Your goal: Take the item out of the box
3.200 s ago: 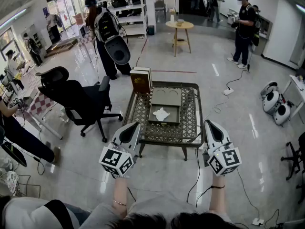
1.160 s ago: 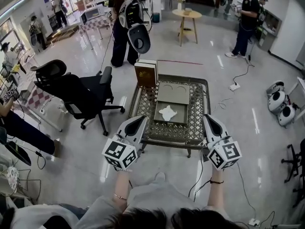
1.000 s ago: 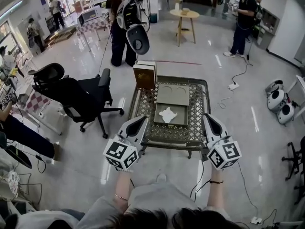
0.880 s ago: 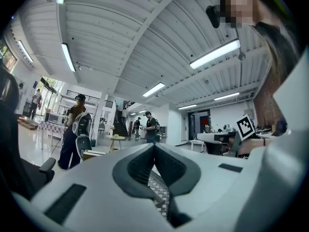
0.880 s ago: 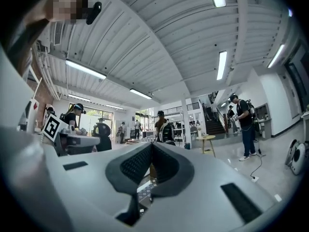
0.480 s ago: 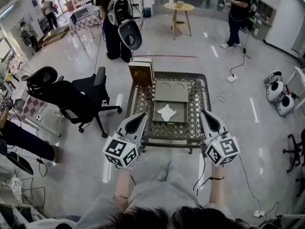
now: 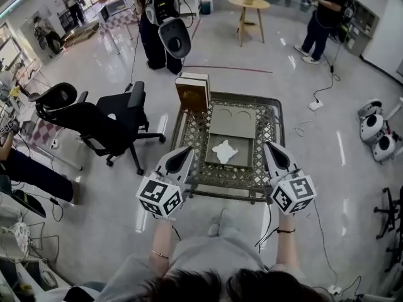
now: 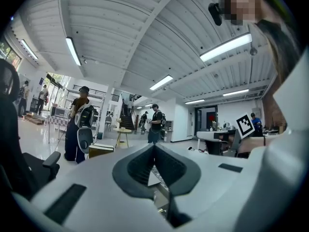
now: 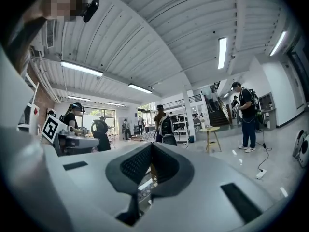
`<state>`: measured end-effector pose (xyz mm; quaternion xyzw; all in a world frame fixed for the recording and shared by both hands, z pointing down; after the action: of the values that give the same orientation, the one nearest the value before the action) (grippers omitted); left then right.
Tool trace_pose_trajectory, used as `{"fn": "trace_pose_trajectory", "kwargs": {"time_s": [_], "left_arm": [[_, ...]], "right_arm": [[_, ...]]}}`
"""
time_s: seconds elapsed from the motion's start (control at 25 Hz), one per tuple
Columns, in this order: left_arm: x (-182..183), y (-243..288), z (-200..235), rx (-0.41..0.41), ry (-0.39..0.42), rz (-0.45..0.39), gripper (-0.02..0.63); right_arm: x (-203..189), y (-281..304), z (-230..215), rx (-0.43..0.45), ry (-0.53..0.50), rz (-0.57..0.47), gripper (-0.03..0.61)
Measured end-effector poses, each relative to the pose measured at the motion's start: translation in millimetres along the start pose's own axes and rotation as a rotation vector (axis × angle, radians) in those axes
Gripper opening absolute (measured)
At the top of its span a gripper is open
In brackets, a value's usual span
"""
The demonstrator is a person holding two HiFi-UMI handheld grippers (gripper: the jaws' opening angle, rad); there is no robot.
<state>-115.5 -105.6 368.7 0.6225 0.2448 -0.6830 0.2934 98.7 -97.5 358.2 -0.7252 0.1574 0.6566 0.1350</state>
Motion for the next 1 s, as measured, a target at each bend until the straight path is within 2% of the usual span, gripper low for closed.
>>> {"fn": "trace_pose_trajectory", "kwargs": {"time_s": [0.68,1.0], "left_arm": [[-18.7,74.7,39.1,0.069,-0.054,0.027,0.017],[-33.7,86.5,45.8,0.087,-0.082,0.058,0.017]], "right_arm": [[-11.6,86.2,-56.2,0.116,0.022,0.055,0.021],[-24.6,107.5,-64.1,0.157,0.047,0.088,0.021]]}}
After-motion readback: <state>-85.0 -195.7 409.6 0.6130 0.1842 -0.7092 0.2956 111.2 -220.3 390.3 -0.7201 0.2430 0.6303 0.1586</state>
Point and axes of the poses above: the fingertips, and each gripper's own axes: y forward along the fingers, z to its left, x out of its top, the point moved 1 cm from there along -y, backward along the fingers, and after that the axes turned 3 degrees about -x, right-handed, at the moved point
